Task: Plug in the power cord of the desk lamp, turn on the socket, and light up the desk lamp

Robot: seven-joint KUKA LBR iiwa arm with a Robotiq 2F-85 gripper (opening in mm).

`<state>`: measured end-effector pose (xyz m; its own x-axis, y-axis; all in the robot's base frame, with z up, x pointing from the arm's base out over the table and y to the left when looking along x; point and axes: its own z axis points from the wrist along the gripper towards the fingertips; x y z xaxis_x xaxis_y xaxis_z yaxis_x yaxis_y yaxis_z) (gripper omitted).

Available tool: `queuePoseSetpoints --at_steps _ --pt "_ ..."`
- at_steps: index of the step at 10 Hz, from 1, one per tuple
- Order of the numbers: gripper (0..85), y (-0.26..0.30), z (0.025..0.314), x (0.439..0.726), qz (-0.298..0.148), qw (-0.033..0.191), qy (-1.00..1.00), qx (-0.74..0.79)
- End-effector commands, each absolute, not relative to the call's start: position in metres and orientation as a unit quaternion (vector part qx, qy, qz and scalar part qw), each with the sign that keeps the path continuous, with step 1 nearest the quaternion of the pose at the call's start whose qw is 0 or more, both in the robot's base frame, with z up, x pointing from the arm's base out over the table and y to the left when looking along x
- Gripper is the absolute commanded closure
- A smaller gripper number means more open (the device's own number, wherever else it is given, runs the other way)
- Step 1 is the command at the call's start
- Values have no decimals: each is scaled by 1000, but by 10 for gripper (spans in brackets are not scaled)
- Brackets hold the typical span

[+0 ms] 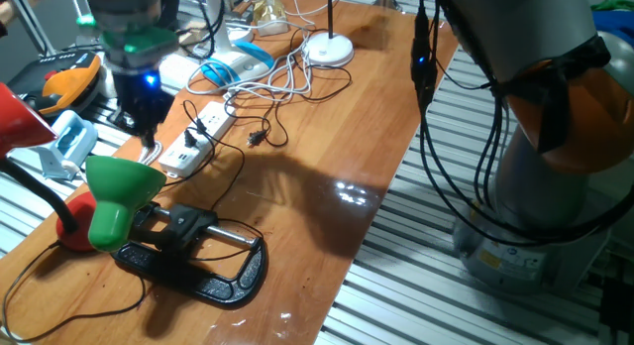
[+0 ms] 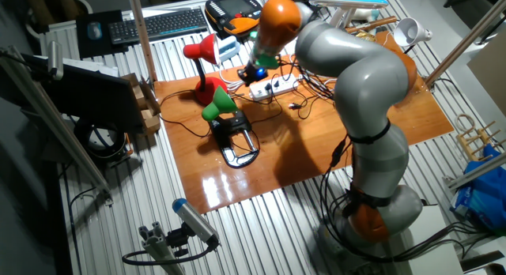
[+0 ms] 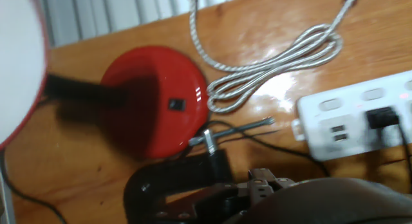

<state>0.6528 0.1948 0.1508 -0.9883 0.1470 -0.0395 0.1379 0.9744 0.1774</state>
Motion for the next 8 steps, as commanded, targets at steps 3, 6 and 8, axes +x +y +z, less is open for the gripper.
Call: queuePoseSetpoints --at_steps 3,6,8 --pt "850 205 142 644 95 12 994 59" --pt "850 205 135 639 95 13 994 57" --pt "850 206 133 638 93 8 994 57"
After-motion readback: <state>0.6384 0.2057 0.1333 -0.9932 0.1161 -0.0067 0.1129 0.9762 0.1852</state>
